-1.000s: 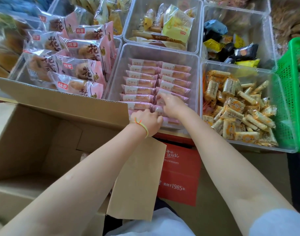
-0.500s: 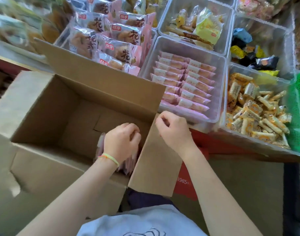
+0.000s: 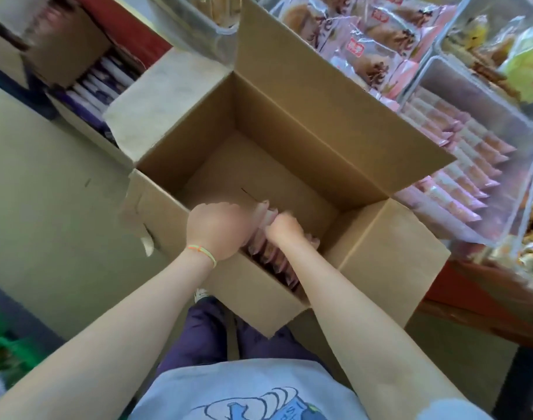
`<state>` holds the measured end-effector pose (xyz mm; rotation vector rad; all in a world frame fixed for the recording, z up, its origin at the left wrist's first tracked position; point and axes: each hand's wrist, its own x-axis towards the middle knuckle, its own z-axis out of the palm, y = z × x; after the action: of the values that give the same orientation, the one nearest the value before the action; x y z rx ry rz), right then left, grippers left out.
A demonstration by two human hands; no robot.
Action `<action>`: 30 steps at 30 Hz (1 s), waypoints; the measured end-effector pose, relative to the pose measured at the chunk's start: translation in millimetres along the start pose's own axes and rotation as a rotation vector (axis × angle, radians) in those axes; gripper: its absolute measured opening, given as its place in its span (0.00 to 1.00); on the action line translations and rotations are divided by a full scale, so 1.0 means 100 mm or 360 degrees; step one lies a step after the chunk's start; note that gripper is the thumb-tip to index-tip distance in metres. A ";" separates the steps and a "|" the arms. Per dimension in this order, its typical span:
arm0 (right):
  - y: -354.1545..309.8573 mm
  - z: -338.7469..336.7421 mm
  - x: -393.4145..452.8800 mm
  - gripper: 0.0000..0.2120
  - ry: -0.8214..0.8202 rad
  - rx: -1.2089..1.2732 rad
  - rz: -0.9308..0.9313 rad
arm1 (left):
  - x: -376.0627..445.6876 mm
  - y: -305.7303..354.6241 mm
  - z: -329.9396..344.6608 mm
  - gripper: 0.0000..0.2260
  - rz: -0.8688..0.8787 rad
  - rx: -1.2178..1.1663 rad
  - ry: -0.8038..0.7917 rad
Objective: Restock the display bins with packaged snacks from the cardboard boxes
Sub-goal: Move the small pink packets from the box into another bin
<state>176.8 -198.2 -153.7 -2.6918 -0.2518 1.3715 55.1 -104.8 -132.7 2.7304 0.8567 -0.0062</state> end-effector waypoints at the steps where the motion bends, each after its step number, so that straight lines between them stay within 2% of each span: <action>1: -0.08 0.06 0.06 0.24 0.0063 0.0009 0.0047 | 0.00 0.00 0.01 0.15 0.0012 -0.0025 0.0029; 3: -0.22 0.18 0.15 0.33 0.0108 -0.0016 0.0095 | 0.00 -0.02 0.00 0.14 0.0047 -0.0038 0.0084; 4: -0.27 0.23 0.20 0.42 0.0079 -0.0073 0.0091 | 0.01 -0.03 0.01 0.14 0.0059 -0.0043 0.0104; 5: -0.31 0.28 0.23 0.49 0.0023 -0.0204 0.0067 | 0.01 -0.03 0.02 0.13 0.0069 -0.0054 0.0119; 6: -0.33 0.29 0.25 0.51 -0.0026 -0.0369 0.0036 | 0.02 -0.04 0.03 0.13 0.0080 -0.0064 0.0139; 8: -0.35 0.34 0.29 0.46 -0.0022 -0.0587 -0.0019 | 0.02 -0.05 0.05 0.13 0.0093 -0.0072 0.0163; 12: -0.32 0.40 0.30 0.27 0.0282 -0.0233 0.0040 | 0.02 -0.06 0.06 0.13 0.0113 -0.0076 0.0218; 14: -0.30 0.39 0.29 0.26 0.0364 -0.0257 0.0052 | 0.02 -0.06 0.07 0.12 0.0119 -0.0084 0.0238; 17: -0.29 0.36 0.31 0.25 0.0332 -0.0380 0.0131 | 0.02 -0.07 0.08 0.12 0.0113 -0.0119 0.0261; 19: -0.32 0.30 0.30 0.22 0.0371 -0.0604 0.0160 | 0.01 -0.07 0.09 0.12 0.0108 -0.0129 0.0277; 21: -0.34 0.28 0.29 0.18 0.0486 -0.0936 0.0036 | 0.01 -0.07 0.10 0.12 0.0108 -0.0137 0.0295; 23: -0.33 0.31 0.31 0.16 0.0587 -0.1046 -0.0172 | 0.01 -0.07 0.10 0.13 0.0108 -0.0146 0.0298; 26: -0.37 0.37 0.33 0.16 0.0511 -0.0694 -0.0385 | 0.01 -0.07 0.09 0.13 0.0110 -0.0158 0.0305; 28: -0.42 0.42 0.35 0.17 0.0255 -0.0273 -0.0369 | 0.00 -0.07 0.09 0.13 0.0127 -0.0157 0.0333; 30: -0.41 0.53 0.32 0.24 0.0087 0.0249 -0.0291 | 0.00 -0.07 0.08 0.13 0.0140 -0.0153 0.0364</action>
<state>149.0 -150.8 -203.3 -2.5052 -0.3594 1.2106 52.1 -101.3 -142.2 2.7099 0.7711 0.3618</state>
